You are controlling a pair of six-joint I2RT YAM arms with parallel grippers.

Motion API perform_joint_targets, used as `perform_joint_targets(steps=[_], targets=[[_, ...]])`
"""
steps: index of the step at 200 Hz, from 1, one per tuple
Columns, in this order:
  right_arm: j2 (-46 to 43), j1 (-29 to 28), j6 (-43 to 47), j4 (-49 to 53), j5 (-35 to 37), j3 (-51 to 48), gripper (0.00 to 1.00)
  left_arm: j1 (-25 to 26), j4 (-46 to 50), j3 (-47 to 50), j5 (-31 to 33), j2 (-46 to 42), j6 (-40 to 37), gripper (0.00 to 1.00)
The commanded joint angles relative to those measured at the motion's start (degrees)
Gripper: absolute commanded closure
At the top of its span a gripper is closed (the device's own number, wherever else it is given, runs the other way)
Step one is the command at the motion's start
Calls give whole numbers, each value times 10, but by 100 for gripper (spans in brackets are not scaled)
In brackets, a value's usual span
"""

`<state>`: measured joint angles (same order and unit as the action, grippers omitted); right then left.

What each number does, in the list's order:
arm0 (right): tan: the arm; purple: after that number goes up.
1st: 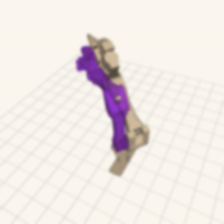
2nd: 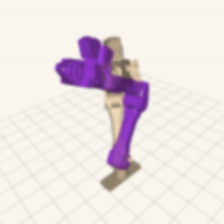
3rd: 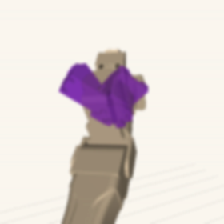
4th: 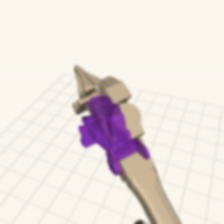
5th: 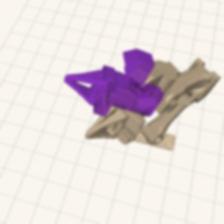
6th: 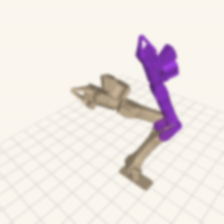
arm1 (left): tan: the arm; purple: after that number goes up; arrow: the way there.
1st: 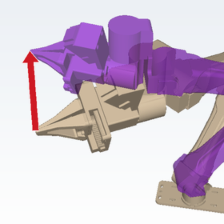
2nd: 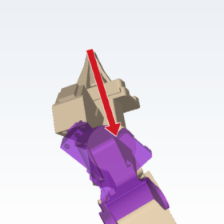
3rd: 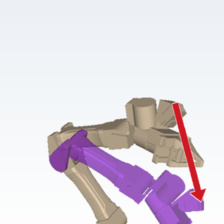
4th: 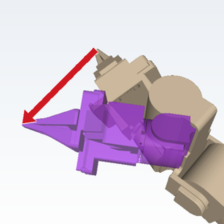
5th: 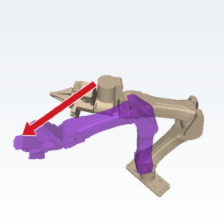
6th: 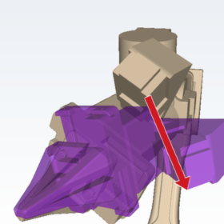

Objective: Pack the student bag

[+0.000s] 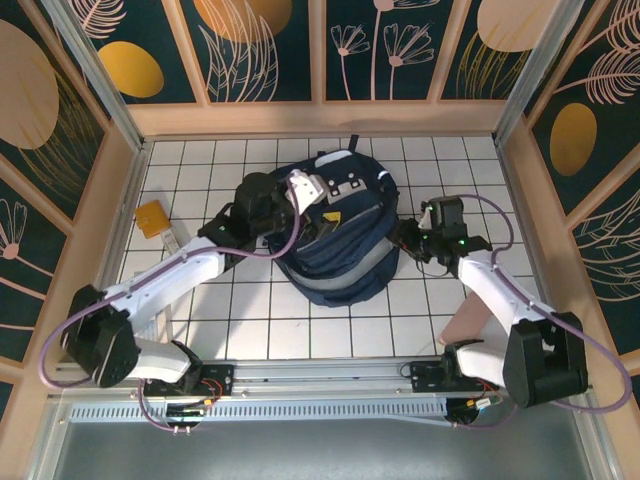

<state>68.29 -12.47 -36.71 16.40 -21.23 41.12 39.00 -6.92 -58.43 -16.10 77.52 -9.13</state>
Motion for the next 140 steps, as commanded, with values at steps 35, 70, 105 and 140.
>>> perform_joint_targets(steps=[35,70,105,140], targets=[[-51,17,22,191,96,60,53,-108,155,90,95,-107,352,13],[-78,-32,18,274,184,121,53,-139,148,154,108,-100,381,20],[12,-190,43,224,166,202,53,-230,82,203,32,-34,437,41],[170,-327,59,128,181,286,51,-251,35,202,-15,24,454,45]])
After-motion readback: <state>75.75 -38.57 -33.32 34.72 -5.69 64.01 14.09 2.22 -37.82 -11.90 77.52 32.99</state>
